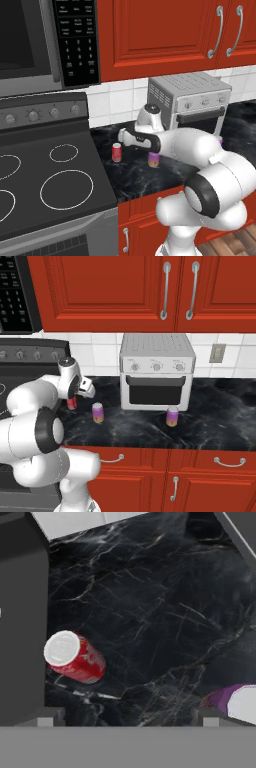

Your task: Four empty soda cans are scattered around the kitchen. Gather all the cans and cluster them next to the stove for recycling.

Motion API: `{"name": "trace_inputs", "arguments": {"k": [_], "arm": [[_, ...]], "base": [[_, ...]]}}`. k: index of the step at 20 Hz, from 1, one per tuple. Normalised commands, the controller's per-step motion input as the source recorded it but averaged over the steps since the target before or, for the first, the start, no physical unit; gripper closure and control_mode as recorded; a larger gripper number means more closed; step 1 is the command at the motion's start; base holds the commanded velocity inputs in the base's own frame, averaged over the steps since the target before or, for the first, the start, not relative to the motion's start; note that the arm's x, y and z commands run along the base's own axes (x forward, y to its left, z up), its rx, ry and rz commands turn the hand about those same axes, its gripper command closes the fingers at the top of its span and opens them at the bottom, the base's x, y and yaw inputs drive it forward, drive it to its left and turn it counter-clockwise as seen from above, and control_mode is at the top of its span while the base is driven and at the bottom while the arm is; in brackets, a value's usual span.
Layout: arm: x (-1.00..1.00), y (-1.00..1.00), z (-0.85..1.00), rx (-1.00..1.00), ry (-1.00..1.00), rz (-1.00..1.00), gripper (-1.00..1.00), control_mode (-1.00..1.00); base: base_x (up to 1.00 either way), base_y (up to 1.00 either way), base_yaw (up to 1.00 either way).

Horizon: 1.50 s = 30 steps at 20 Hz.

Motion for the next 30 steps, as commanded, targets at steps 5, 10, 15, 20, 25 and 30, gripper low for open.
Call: {"name": "trace_inputs", "arguments": {"k": [5,10,15,20,25,30], "arm": [[-0.05,-0.29,0.0,-0.03,0.0,0.0,-1.0,-1.0],[0.0,-0.34,-0.02,-0.05,0.0,0.0,-1.0,-1.0],[-0.01,-0.32,-0.05,-0.03,0.0,0.0,-1.0,-1.0],[-0.03,-0.28,-0.02,-0.02,0.0,0.0,-1.0,-1.0],[-0.07,-0.3,0.0,-0.01,0.0,0.0,-1.0,-1.0],[-0.03,-0.13,-0.03,0.0,0.1,0.0,-1.0,-1.0]], "base": [[0.0,0.0,0.0],[0.0,0.0,0.0],[0.0,0.0,0.0],[0.0,0.0,0.0],[0.0,0.0,0.0],[0.0,0.0,0.0]]}}
